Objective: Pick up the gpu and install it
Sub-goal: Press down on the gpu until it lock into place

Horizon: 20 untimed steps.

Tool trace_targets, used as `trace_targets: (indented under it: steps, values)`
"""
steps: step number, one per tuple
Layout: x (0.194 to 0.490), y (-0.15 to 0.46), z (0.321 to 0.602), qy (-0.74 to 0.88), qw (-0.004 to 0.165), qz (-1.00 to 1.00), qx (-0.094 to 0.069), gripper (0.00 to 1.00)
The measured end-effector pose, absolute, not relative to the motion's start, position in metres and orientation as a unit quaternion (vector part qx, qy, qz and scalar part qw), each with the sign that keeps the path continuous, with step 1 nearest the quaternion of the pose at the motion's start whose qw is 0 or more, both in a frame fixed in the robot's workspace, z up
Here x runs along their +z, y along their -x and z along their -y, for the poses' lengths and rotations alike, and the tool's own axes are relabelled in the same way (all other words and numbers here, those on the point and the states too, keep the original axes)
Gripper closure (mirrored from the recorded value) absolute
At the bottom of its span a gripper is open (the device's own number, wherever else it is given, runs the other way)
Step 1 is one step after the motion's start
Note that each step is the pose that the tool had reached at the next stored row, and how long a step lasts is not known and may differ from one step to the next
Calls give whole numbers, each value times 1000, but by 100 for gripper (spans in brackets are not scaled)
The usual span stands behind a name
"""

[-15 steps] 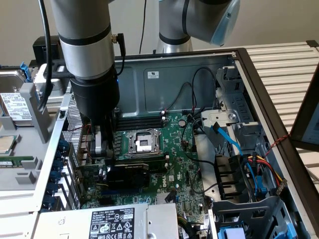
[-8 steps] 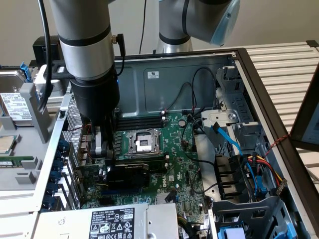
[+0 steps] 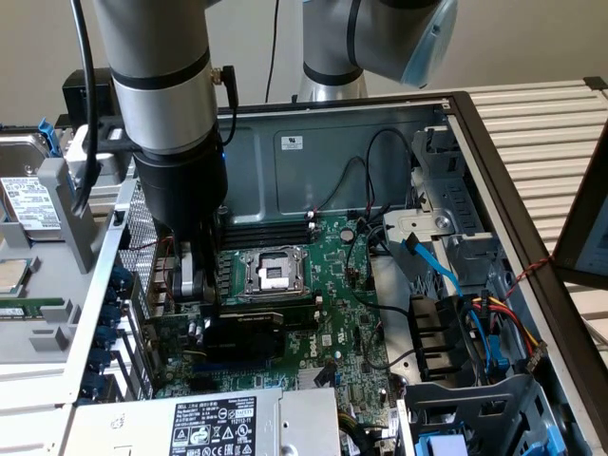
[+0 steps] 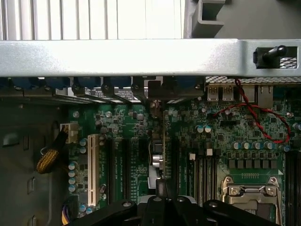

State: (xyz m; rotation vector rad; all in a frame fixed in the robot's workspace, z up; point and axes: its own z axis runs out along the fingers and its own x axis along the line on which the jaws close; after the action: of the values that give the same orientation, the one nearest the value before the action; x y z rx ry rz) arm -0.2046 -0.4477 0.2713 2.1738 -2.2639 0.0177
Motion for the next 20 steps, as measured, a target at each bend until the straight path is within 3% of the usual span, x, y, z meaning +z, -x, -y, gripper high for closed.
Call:
trace_targets:
  steps: [20]
  values:
    - [272, 205, 451, -693, 1, 721, 7, 89]
